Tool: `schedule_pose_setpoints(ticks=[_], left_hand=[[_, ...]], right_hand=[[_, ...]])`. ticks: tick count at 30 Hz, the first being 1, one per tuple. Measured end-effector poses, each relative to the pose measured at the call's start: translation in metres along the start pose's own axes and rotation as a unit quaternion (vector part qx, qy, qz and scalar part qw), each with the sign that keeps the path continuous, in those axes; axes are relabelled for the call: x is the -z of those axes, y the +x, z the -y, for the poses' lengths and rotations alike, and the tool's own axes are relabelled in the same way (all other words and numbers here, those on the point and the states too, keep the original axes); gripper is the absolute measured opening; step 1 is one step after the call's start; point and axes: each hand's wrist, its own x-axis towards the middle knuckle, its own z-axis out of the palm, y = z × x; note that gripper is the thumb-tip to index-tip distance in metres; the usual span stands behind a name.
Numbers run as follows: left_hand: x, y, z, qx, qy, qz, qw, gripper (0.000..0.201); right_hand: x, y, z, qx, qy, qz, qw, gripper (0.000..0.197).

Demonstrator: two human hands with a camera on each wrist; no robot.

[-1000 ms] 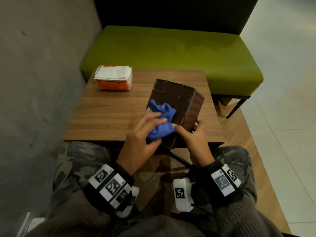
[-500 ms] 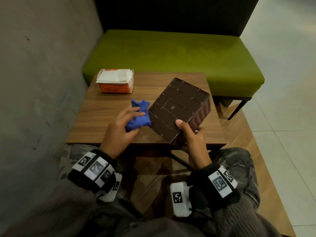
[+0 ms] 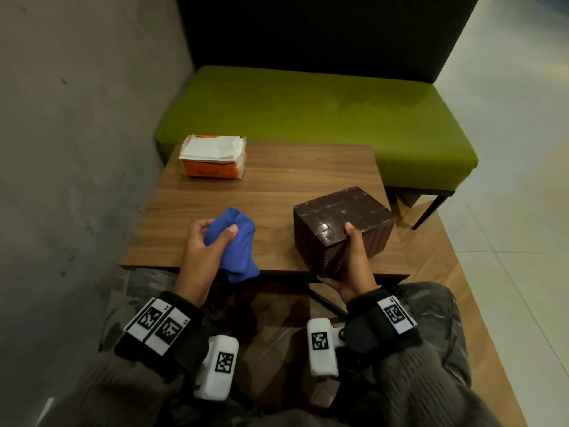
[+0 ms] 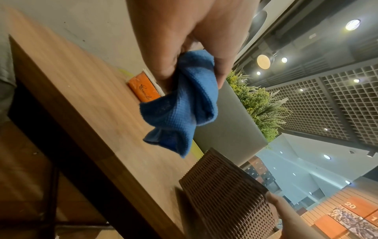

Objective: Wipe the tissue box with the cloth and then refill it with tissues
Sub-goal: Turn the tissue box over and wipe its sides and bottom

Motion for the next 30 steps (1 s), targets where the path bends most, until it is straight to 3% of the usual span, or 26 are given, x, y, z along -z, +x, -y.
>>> schedule_pose_setpoints(ticks=[2,3,10,14,16,18,20,22,25,30], left_hand=[[0.001,0.000,0.001,-0.002,-0.008,0.010,1.000,0.027],[0.002,0.000,0.000,0.000,-0.014,0.020,1.000,0.026],[0.005,0.003,-0.008,0.016,-0.028,0.097,0.995,0.032],[0.004,0.005,-0.015,0.017,-0.021,0.137,0.990,0.021],[0.004,0.005,-0.021,0.006,-0.010,0.175,0.984,0.021],[0.006,0.003,-0.026,-0.015,0.001,0.224,0.975,0.026],[0.007,0.001,-0.032,-0.032,0.009,0.258,0.966,0.029],[0.008,-0.001,-0.038,-0.045,0.020,0.277,0.960,0.027],[0.011,0.002,-0.041,-0.095,0.067,0.284,0.952,0.019],[0.018,0.012,-0.041,-0.209,0.180,0.262,0.925,0.034]], right_hand=[[-0.006,0.007,0.000,-0.004,0.016,-0.023,1.000,0.123],[-0.009,0.011,0.000,-0.006,0.018,-0.027,0.999,0.124],[-0.020,0.004,0.003,-0.023,-0.003,0.022,0.999,0.075],[-0.028,-0.032,-0.002,-0.025,-0.151,0.106,0.982,0.052],[-0.038,-0.044,-0.008,0.074,-0.247,0.135,0.957,0.040],[-0.047,-0.045,-0.010,0.247,-0.325,0.168,0.897,0.043],[-0.054,-0.040,-0.009,0.351,-0.369,0.212,0.834,0.050],[-0.061,-0.036,-0.004,0.385,-0.383,0.238,0.806,0.039],[-0.069,-0.033,0.003,0.430,-0.355,0.203,0.805,0.016],[-0.076,-0.034,0.009,0.531,-0.367,0.175,0.743,0.011]])
